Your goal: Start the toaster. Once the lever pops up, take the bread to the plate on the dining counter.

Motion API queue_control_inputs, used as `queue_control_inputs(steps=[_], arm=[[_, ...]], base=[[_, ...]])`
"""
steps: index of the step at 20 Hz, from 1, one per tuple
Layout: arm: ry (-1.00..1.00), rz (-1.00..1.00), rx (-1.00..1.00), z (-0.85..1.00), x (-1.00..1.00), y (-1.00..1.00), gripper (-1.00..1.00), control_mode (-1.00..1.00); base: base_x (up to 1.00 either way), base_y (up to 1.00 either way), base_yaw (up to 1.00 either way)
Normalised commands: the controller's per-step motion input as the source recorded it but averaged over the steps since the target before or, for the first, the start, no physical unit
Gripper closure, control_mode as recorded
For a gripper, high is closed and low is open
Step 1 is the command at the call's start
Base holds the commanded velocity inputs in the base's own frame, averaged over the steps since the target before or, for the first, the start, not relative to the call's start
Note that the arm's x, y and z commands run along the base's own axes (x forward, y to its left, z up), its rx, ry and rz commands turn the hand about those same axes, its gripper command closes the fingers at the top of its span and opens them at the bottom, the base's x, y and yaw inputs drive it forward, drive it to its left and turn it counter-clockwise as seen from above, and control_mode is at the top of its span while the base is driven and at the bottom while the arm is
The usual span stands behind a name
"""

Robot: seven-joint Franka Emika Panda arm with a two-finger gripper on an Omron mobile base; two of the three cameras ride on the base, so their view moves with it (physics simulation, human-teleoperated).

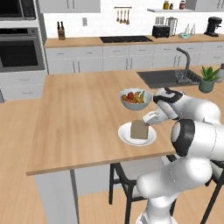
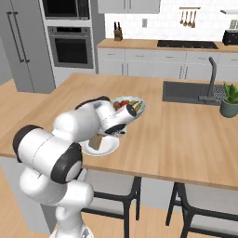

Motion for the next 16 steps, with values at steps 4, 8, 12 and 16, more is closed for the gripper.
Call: queue_control_inputs(steps=[4, 8, 12, 16], arm=[[0.00, 0.00, 0.05, -0.41, 0.12, 0.00, 1.00, -1.00], [0.00, 0.00, 0.05, -0.47, 0.47, 0.00, 1.00, -1.00], [0.00, 0.00, 0.00, -0.53, 0.09, 0.03, -1.00, -1.00], [0.00, -0.05, -0.01, -0.16, 0.00, 0.00, -1.00, -1.00]], base=[[0.00, 0.00, 0.00], [0.00, 0.00, 0.00], [0.00, 0.00, 0.00], [0.00, 0.00, 0.00]])
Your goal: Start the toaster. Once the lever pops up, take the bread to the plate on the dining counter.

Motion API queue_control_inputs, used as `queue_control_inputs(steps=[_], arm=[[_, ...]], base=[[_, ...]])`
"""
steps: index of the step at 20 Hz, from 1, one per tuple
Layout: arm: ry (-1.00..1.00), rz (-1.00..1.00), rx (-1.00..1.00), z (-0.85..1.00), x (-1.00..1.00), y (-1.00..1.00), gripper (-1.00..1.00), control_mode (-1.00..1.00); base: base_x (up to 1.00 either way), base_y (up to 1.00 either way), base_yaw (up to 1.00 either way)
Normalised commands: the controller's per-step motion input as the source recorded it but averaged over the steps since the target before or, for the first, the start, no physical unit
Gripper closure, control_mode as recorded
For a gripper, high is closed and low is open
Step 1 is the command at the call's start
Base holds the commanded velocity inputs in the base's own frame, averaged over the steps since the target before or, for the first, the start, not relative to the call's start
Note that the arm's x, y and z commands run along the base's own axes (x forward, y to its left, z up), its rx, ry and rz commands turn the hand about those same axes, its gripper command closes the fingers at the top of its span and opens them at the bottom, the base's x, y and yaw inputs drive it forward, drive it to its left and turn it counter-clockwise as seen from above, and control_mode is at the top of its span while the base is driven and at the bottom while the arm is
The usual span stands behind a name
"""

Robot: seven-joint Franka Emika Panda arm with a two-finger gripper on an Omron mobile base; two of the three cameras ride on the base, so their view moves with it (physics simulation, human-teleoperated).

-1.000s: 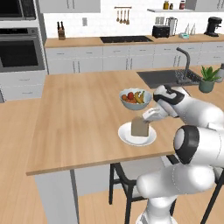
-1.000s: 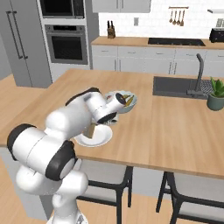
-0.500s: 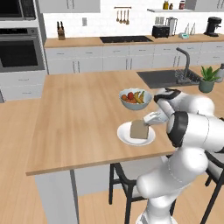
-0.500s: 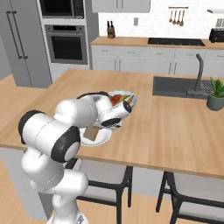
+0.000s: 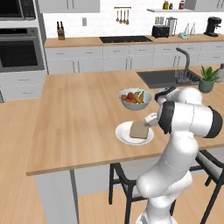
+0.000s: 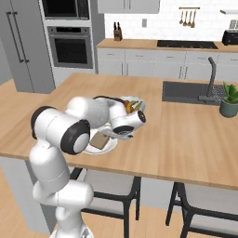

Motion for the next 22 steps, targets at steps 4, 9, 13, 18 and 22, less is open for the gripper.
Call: queue_control_inputs(steps=[4, 9, 13, 18, 22], arm=[[0.00, -0.12, -0.09, 0.00, 0.00, 0.00, -1.00, -1.00], [0.00, -0.18, -0.23, -0.01, 0.00, 0.00, -1.00, -1.00], [0.00, -0.24, -0.30, 0.00, 0.00, 0.08, -1.00, -1.00], [0.05, -0.22, -0.25, -0.12, 0.00, 0.30, -1.00, -1.00], [0.12, -0.17, -0.20, -0.18, 0.00, 0.64, -1.00, -1.00]], base=[[0.00, 0.00, 0.00], [0.00, 0.00, 0.00], [0.00, 0.00, 0.00], [0.00, 0.00, 0.00], [0.00, 0.00, 0.00]])
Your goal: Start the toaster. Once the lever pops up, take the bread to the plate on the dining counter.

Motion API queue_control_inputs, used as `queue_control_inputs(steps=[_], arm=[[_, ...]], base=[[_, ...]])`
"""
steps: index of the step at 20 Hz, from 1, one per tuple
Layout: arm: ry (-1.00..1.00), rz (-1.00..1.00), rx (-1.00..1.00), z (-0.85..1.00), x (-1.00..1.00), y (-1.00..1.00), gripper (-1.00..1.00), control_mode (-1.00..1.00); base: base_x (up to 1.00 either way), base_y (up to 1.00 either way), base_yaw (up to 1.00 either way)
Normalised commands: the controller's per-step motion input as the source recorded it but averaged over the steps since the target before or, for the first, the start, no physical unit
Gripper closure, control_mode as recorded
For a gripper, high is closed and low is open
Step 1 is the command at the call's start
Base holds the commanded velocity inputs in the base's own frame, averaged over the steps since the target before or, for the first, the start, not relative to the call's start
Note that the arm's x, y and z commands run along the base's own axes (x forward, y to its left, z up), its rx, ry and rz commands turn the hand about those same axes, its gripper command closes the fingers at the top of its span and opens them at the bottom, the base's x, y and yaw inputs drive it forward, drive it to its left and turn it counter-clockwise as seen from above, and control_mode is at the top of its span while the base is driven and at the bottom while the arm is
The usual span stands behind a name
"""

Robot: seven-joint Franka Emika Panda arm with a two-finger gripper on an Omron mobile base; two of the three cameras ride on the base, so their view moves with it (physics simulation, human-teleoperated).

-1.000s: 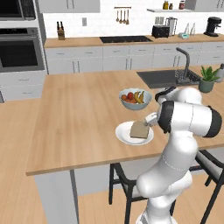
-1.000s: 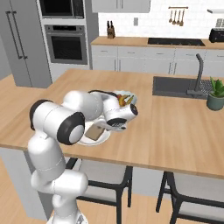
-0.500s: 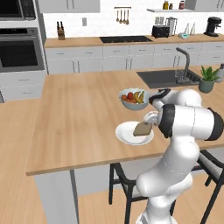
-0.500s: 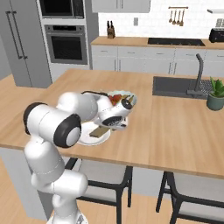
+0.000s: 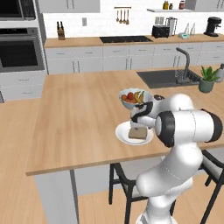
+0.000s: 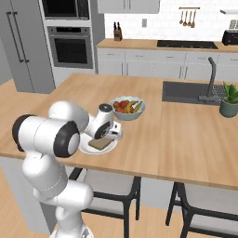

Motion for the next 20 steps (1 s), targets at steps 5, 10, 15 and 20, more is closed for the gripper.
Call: queue_control_inputs(steps=[5, 10, 15, 20], arm=[[0.01, -0.21, -0.11, 0.19, 0.00, 0.20, -1.00, -1.00], [0.00, -0.33, -0.02, 0.81, -0.21, -0.01, -1.00, -1.00], [0.00, -0.27, 0.01, 1.00, -0.27, -0.01, -1.00, -1.00], [0.07, -0.14, 0.16, 1.00, -0.70, -0.10, -1.00, -1.00]], base=[[0.00, 0.00, 0.00], [0.00, 0.00, 0.00], [0.00, 0.00, 0.00], [0.00, 0.00, 0.00]])
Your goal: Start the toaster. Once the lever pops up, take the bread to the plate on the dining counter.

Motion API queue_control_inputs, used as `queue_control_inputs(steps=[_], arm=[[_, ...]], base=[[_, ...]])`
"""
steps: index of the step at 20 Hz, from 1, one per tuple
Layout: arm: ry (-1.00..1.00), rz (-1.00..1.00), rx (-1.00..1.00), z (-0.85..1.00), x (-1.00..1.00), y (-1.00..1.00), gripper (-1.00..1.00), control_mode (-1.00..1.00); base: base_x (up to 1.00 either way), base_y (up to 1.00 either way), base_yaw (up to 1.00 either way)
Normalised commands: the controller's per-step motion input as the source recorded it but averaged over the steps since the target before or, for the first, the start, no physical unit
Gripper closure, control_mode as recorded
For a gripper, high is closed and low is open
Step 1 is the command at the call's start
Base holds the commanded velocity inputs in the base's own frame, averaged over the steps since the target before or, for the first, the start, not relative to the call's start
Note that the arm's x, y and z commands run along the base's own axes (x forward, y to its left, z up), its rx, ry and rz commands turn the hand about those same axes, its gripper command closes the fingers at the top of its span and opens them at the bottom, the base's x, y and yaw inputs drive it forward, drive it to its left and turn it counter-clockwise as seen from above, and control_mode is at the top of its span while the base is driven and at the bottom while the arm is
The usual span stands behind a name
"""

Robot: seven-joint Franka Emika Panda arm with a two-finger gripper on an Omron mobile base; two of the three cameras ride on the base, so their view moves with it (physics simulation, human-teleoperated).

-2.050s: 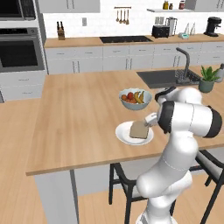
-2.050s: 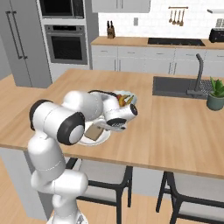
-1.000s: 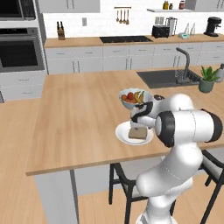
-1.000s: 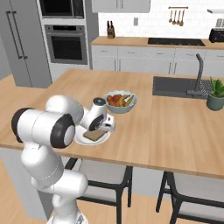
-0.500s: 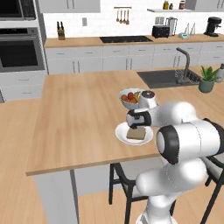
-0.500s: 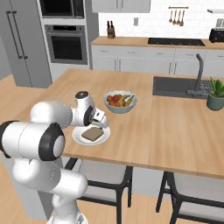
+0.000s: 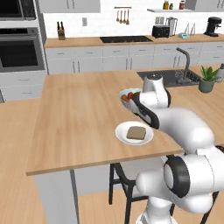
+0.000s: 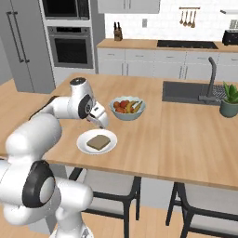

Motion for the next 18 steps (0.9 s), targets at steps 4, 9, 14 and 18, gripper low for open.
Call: queue_control_inputs(steps=[4, 9, 14, 18], arm=[[0.11, -0.07, 0.23, 0.89, -1.00, -0.21, -1.00, -1.00], [0.00, -0.06, 0.14, 0.35, -1.00, -0.28, -1.00, -1.00], [0.00, -0.05, 0.09, 0.13, -1.00, -0.24, -1.00, -1.00], [0.00, -0.04, 0.03, 0.07, -1.00, -0.16, -1.00, -1.00]], base=[[0.00, 0.00, 0.00], [0.00, 0.00, 0.00], [0.00, 0.00, 0.00], [0.00, 0.00, 0.00]])
